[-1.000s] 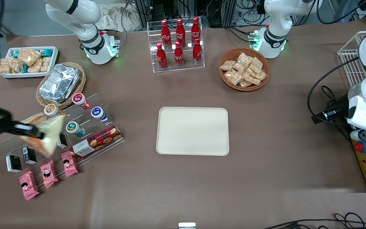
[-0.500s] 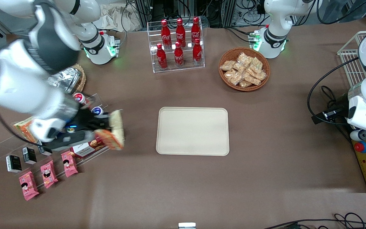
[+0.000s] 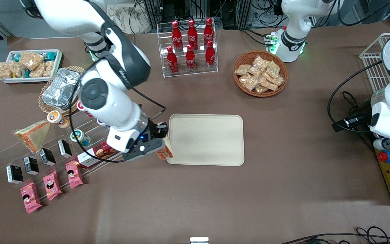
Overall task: Place sandwich on tray
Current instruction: 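Lower the held sandwich onto the cream tray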
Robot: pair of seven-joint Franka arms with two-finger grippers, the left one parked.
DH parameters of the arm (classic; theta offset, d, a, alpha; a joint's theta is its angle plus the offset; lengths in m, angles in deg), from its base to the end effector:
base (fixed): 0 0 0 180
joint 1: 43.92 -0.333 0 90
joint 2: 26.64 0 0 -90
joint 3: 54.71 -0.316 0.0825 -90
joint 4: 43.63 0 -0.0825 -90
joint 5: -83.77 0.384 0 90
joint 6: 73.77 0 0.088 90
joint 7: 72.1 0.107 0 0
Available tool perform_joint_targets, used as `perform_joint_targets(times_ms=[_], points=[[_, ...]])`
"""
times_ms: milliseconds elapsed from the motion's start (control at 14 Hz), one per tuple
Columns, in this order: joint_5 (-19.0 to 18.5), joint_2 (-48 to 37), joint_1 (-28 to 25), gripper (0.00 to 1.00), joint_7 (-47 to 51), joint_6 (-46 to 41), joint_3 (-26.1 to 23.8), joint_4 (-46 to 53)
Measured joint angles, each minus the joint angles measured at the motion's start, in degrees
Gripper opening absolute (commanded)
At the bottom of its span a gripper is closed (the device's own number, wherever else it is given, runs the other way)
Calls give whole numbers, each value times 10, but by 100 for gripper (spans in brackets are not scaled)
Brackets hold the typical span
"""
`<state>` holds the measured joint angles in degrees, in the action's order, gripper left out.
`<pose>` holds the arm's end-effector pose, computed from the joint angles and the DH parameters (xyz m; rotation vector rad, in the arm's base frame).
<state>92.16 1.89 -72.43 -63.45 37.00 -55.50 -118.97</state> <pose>0.6208 0.3575 0.4644 -2.9259 -0.4641 -0.0982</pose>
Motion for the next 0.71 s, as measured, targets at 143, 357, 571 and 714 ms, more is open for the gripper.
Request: perform_joint_targets(times_ms=[143, 357, 571, 714], points=[[0, 16, -35, 16, -16, 17, 34, 0], [0, 33, -63, 16, -61, 25, 67, 0], [0, 39, -79, 16, -157, 25, 106, 0], [0, 39, -79, 16, -219, 25, 114, 2]])
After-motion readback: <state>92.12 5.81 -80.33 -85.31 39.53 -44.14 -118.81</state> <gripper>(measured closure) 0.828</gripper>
